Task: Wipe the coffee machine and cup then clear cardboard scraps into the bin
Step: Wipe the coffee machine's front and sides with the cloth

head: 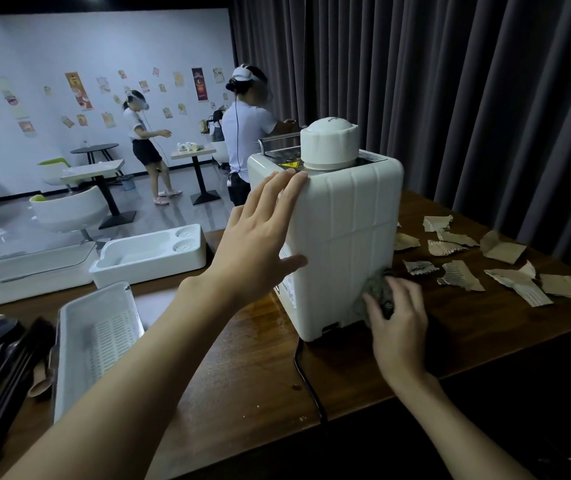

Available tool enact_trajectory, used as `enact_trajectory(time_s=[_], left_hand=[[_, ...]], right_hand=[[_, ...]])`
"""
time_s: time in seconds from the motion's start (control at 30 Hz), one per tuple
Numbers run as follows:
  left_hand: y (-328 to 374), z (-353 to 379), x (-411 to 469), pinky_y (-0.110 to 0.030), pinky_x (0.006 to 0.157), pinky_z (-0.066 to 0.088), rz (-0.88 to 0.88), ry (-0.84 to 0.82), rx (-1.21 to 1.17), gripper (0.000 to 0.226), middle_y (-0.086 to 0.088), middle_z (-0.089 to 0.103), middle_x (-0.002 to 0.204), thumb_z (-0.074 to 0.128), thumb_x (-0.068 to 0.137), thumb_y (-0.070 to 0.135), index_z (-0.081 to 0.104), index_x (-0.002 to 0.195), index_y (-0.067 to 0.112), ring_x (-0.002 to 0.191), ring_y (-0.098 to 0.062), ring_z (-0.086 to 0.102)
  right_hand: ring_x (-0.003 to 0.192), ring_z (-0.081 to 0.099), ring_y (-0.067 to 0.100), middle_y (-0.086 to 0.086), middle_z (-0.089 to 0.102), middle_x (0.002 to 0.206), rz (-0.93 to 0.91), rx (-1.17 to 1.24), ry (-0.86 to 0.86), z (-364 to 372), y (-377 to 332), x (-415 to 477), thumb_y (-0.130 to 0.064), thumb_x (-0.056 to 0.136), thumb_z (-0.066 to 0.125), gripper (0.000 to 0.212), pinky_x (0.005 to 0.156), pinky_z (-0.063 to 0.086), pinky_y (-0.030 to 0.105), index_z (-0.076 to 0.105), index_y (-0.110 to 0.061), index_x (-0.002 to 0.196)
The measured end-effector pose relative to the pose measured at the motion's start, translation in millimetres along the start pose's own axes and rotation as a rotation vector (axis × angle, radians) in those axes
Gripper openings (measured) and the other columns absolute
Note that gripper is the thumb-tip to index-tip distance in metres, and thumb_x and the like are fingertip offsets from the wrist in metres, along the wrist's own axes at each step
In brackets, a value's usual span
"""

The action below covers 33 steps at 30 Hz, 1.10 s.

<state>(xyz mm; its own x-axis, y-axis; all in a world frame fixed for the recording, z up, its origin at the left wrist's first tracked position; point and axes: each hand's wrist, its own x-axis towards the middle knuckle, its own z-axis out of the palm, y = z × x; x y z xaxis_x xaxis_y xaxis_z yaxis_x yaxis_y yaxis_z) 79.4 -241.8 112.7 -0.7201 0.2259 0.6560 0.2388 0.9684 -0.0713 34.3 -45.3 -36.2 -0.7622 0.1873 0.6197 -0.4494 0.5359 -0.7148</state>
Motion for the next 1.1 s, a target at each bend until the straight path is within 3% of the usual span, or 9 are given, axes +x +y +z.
enact_trajectory(time_s=[0.1,0.2,0.4,0.57,0.7,0.8,0.93,1.0,1.1], left_hand=[[0,1,0,-0.051,0.111,0.034,-0.001,-0.002,0.004,0.123,0.001,0.018,0.161,0.09,0.066,0.042,0.01,0.158,0.023,0.146,-0.022,0.018],[1,1,0,-0.051,0.112,0.033,-0.002,-0.006,0.0,0.123,0.002,0.018,0.161,0.089,0.066,0.043,0.01,0.158,0.023,0.146,-0.023,0.019],[-1,0,0,-0.05,0.111,0.035,-0.01,-0.001,-0.001,0.123,0.001,0.019,0.161,0.09,0.065,0.041,0.011,0.158,0.023,0.146,-0.024,0.021],[0,1,-1,-0.048,0.112,0.034,-0.007,-0.001,-0.008,0.123,0.002,0.019,0.161,0.09,0.065,0.041,0.011,0.158,0.024,0.146,-0.023,0.021],[-1,0,0,-0.048,0.111,0.035,-0.006,-0.009,-0.01,0.123,0.002,0.018,0.161,0.089,0.066,0.041,0.009,0.158,0.025,0.146,-0.023,0.021],[-1,-1,0,-0.051,0.113,0.034,-0.007,-0.02,-0.013,0.122,0.002,0.018,0.162,0.089,0.067,0.041,0.009,0.158,0.025,0.147,-0.024,0.021],[0,-1,0,-0.052,0.113,0.033,-0.014,-0.022,-0.014,0.121,0.001,0.018,0.162,0.088,0.068,0.042,0.009,0.158,0.025,0.147,-0.025,0.021],[0,-1,0,-0.051,0.113,0.033,-0.016,-0.018,-0.01,0.121,0.001,0.018,0.162,0.088,0.068,0.042,0.009,0.158,0.025,0.146,-0.024,0.02],[-1,0,0,-0.049,0.113,0.032,-0.021,-0.015,-0.003,0.121,0.001,0.018,0.162,0.089,0.067,0.043,0.01,0.158,0.024,0.146,-0.024,0.02]], right_hand=[[0.105,0.052,0.019,0.017,0.056,0.119,0.016,-0.008,0.024,0,4,5,-0.008,0.083,0.074,0.049,0.08,0.047,0.029,0.054,-0.004,0.127],[0.093,0.061,0.027,0.019,0.056,0.108,-0.092,-0.039,0.013,5,0,-4,0.0,0.08,0.075,0.039,0.073,0.054,0.029,0.062,0.0,0.117],[0.099,0.063,0.029,0.017,0.054,0.112,-0.227,-0.032,-0.147,18,-25,-34,0.006,0.07,0.08,0.042,0.084,0.056,0.031,0.068,-0.001,0.11],[0.093,0.066,0.028,0.017,0.056,0.113,-0.381,-0.052,-0.256,15,-28,-38,0.006,0.068,0.082,0.043,0.078,0.06,0.033,0.07,-0.002,0.108],[0.103,0.064,0.032,0.02,0.056,0.119,-0.289,-0.033,-0.194,4,-17,-14,0.012,0.067,0.08,0.045,0.08,0.06,0.036,0.069,0.001,0.109],[0.107,0.055,0.021,0.02,0.057,0.117,-0.181,-0.025,-0.042,-5,-9,14,0.009,0.069,0.079,0.044,0.081,0.049,0.016,0.068,0.001,0.111],[0.103,0.054,0.018,0.017,0.059,0.11,-0.059,-0.002,0.103,-9,-3,32,0.0,0.078,0.077,0.034,0.082,0.038,0.008,0.068,0.001,0.111],[0.104,0.045,0.006,0.016,0.057,0.109,-0.051,0.011,0.124,-5,-6,28,-0.002,0.078,0.078,0.035,0.077,0.033,0.0,0.068,0.001,0.112],[0.112,0.033,-0.003,0.015,0.051,0.119,-0.071,0.056,0.1,5,-16,12,-0.013,0.078,0.079,0.044,0.083,0.033,-0.002,0.066,-0.001,0.118]])
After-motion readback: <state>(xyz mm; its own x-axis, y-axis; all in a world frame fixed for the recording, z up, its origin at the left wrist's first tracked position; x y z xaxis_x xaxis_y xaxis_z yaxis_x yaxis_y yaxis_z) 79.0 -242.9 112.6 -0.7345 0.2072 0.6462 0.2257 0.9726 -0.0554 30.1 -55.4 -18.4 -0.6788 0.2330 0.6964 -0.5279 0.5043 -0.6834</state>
